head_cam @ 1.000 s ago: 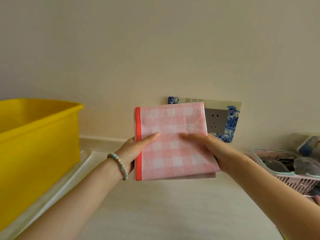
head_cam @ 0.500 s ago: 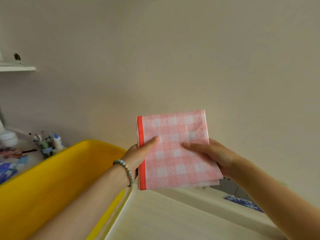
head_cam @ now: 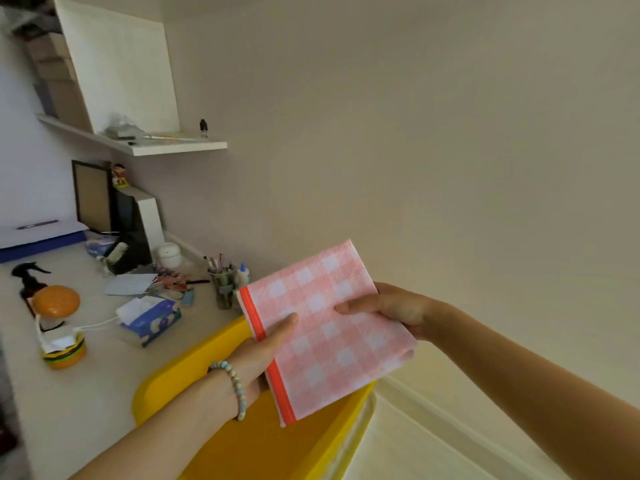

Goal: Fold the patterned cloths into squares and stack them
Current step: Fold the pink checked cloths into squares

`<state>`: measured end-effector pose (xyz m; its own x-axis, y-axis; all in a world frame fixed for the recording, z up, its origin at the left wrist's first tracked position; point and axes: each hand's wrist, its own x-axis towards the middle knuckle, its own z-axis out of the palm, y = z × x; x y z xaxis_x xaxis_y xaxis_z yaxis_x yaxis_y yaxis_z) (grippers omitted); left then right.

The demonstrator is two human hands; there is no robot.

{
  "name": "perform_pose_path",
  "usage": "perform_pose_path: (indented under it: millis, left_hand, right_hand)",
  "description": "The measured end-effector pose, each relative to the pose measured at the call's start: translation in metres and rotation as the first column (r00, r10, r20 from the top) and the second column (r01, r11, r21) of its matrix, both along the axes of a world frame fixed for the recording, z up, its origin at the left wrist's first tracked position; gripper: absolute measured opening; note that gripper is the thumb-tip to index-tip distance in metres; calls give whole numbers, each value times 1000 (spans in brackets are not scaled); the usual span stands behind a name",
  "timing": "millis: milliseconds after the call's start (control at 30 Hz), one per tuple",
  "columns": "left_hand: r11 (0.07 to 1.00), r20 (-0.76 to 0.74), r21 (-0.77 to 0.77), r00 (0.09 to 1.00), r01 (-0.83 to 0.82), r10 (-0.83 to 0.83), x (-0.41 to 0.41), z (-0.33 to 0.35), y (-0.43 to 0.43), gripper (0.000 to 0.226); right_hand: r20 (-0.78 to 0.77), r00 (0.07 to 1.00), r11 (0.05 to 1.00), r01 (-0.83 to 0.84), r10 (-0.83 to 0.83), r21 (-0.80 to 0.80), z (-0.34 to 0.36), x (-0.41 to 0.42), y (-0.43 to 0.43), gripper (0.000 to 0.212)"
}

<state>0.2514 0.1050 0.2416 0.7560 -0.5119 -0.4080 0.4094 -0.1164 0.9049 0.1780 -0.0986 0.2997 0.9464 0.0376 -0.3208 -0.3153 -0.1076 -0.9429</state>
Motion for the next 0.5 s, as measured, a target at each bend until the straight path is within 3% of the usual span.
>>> perform_pose_path:
  millis: [200, 267, 433, 500]
  left_hand:
    - [996, -248, 78, 967, -34, 53, 39, -61, 4, 45]
    - [988, -309, 152, 948, -31, 77, 47, -82, 0, 47]
    - [896, -291, 420, 957, 145, -19, 58, -122, -11, 82]
    - [870, -310, 469, 951, 152, 1, 59, -128, -16, 82]
  right_hand:
    - [-242, 967, 991, -104, 81, -83, -63, 77, -13, 53]
    - [-304, 950, 987, -115, 76, -115, -87, 93, -18, 47]
    - [-435, 896, 980, -156, 88, -123, -145, 119, -30, 44]
    - [-463, 879, 969, -201, 113, -145, -165, 130, -33, 46]
